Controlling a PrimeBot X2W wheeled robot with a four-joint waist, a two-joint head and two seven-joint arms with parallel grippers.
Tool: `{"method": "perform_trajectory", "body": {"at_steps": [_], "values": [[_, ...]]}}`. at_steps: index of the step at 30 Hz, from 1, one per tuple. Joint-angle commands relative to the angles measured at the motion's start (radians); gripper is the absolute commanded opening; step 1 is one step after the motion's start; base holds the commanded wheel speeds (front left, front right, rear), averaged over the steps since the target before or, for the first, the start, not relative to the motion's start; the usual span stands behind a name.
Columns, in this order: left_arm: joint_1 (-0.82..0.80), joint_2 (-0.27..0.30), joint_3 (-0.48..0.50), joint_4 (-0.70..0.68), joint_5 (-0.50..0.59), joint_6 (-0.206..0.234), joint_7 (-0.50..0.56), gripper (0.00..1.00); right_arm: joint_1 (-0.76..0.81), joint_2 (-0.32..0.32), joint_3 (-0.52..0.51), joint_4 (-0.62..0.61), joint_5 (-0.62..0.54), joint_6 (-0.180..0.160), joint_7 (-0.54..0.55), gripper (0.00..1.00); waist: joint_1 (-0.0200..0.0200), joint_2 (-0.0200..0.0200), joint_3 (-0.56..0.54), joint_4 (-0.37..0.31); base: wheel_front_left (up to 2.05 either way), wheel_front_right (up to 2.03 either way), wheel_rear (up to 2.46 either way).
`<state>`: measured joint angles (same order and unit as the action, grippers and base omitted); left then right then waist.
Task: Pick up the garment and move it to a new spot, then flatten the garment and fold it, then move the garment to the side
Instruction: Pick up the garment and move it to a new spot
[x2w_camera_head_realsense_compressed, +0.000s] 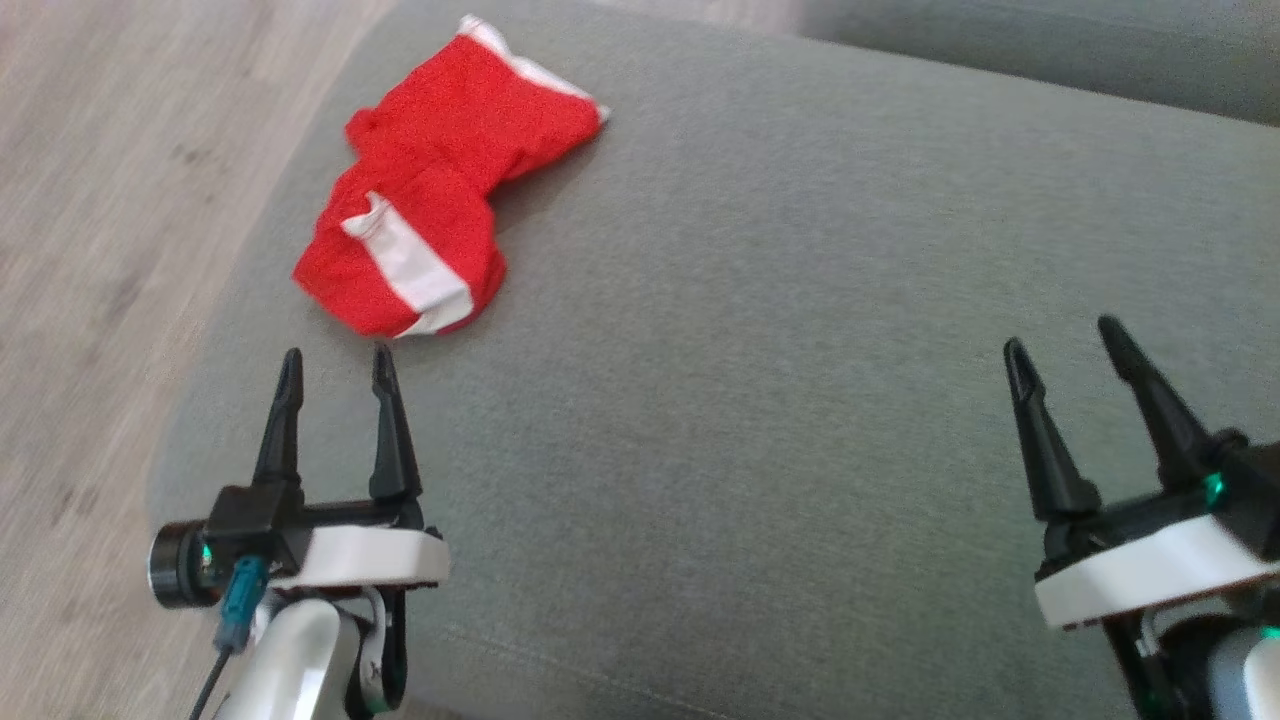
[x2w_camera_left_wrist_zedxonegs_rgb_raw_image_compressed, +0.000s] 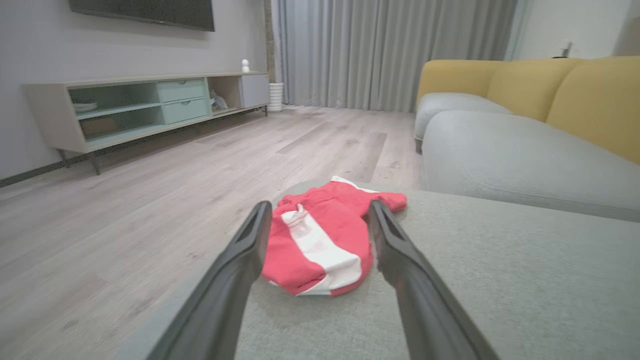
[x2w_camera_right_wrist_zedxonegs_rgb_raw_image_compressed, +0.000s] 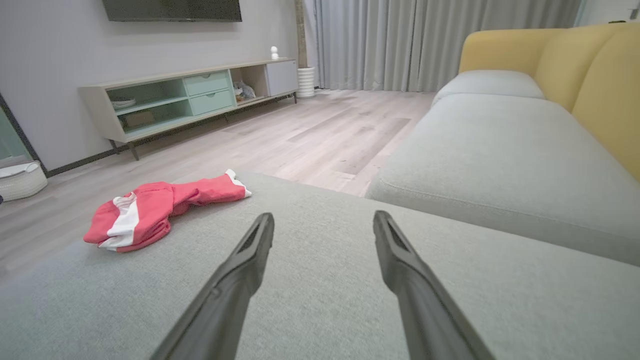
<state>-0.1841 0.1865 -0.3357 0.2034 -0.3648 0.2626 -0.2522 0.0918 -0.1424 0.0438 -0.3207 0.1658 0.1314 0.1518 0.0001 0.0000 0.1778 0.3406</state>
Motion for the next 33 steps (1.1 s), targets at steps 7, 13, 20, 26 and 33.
{"method": "perform_trajectory", "body": {"at_steps": [7,13,20,26,33], "values": [[-0.085,-0.049,0.141,0.011,0.036,-0.069,-0.009,1.0,-0.084,-0.072,0.011,-0.098,-0.008,-0.001,0.046,1.0,-0.0001,0.0,0.109,0.065,0.0,0.0,0.0],[-0.197,-0.072,0.212,0.11,0.057,-0.139,-0.009,1.0,-0.119,-0.119,-0.002,-0.147,0.001,-0.001,0.091,1.0,-0.0001,0.0,0.209,0.032,0.0,0.0,0.0],[-0.383,-0.082,0.222,0.315,0.072,-0.216,-0.009,1.0,-0.144,-0.158,-0.035,-0.19,0.016,-0.001,0.124,1.0,-0.0001,0.0,0.314,-0.005,0.0,0.0,0.0],[-0.602,-0.06,0.212,0.653,0.048,-0.306,0.024,1.0,-0.173,-0.183,-0.045,-0.196,0.042,-0.001,0.13,1.0,-0.0001,0.0,0.374,-0.043,0.0,0.0,0.0],[-0.727,-0.035,0.205,0.907,0.011,-0.349,0.224,0.85,-0.177,-0.173,-0.052,-0.175,0.055,-0.001,0.12,1.0,-0.0001,0.0,0.375,-0.064,0.0,0.0,0.0]]}}
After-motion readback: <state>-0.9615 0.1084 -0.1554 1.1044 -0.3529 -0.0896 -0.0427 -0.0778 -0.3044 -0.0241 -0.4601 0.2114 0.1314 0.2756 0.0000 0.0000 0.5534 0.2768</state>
